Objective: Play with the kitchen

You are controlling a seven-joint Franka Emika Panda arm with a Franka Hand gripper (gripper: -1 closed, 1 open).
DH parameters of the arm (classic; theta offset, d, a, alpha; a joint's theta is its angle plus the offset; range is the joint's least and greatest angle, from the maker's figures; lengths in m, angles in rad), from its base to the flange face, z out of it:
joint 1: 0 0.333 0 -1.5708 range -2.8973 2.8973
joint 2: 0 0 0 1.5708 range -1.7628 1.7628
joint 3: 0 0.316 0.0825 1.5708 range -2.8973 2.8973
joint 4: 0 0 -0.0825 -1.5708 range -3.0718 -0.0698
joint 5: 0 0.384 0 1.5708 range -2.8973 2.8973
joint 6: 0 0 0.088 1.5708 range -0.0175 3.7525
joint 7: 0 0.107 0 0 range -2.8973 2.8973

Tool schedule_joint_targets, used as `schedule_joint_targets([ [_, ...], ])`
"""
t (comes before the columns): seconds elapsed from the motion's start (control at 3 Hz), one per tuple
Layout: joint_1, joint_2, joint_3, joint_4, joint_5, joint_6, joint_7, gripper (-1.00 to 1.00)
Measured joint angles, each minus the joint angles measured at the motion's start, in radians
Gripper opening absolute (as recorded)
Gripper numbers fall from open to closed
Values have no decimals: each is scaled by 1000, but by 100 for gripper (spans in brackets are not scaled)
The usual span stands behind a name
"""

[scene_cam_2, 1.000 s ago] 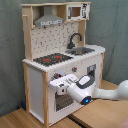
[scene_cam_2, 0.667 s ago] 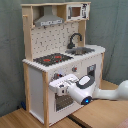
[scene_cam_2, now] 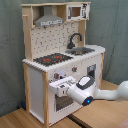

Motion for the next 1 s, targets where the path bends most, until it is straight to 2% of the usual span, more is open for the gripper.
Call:
schedule_joint_targets([
  [0.33, 0, 5, -11, 2, 4, 14, 101, 100],
  [0.67, 14, 59, -90, -2, 35, 24, 136, 100],
  [1.0, 40, 77, -96, -27, 40, 21, 240, 100],
])
